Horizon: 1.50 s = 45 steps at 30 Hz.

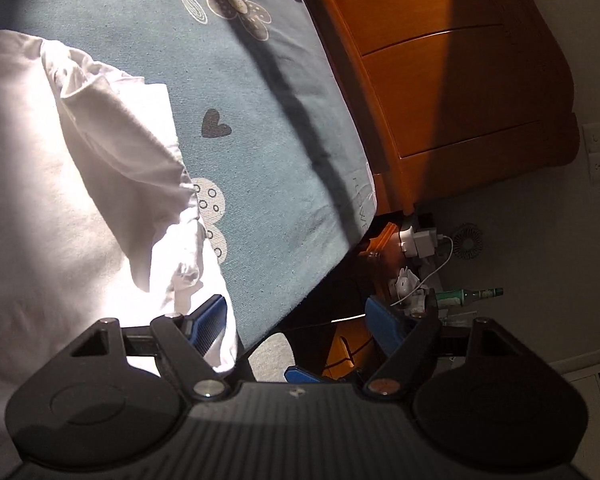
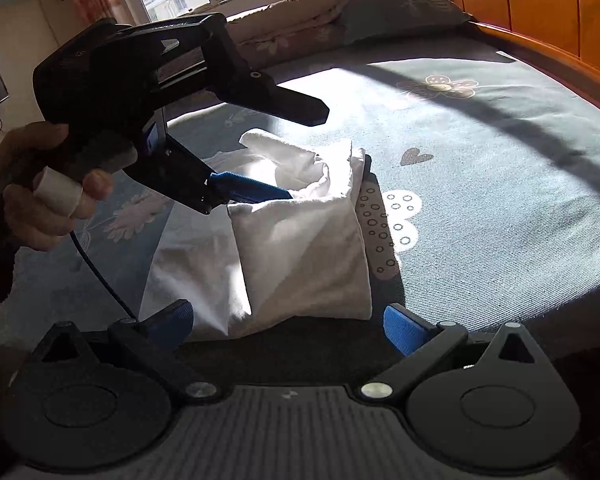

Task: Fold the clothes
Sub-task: 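Lower the folded end onto the shirt and open the left gripper, then withdraw the left gripper from the folded shirt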

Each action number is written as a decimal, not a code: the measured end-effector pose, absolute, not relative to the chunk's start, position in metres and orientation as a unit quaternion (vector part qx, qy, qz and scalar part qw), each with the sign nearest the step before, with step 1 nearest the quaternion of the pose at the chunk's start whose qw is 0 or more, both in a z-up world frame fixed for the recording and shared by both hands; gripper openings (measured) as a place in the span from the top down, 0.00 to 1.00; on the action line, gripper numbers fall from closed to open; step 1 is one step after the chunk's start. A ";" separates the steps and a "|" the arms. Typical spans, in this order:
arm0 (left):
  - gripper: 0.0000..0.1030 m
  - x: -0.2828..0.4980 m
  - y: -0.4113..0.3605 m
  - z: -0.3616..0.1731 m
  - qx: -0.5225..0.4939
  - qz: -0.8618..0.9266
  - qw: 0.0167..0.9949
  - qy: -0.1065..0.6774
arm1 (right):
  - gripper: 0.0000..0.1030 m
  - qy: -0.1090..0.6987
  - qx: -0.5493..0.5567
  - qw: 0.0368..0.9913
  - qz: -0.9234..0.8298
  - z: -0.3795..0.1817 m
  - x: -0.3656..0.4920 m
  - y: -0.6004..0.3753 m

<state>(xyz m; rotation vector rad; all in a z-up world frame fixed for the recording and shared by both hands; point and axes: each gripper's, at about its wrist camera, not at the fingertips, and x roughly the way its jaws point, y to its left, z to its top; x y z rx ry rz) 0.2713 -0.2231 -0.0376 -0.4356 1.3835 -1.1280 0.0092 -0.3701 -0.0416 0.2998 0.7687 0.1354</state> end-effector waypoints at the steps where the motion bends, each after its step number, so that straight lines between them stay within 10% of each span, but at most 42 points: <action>1: 0.26 0.271 -0.218 -0.035 -0.189 -0.489 0.611 0.593 | 0.00 0.373 0.146 0.914 0.066 -0.041 0.009 -0.371; 24: 0.24 0.272 -0.119 -0.084 -0.128 -0.389 0.700 0.584 | 0.00 0.297 0.153 0.925 0.183 -0.024 0.046 -0.350; 28: 0.24 0.265 -0.116 -0.080 -0.114 -0.390 0.712 0.573 | 0.00 0.385 0.168 0.898 0.131 -0.070 0.066 -0.357; 43: 0.25 0.135 -0.139 -0.055 0.263 -0.470 0.771 0.338 | 0.00 0.355 0.226 0.905 0.067 -0.067 0.029 -0.392; 45: 0.43 0.119 -0.145 -0.064 0.327 -0.466 0.761 0.313 | 0.00 0.356 0.225 0.905 0.065 -0.067 0.027 -0.393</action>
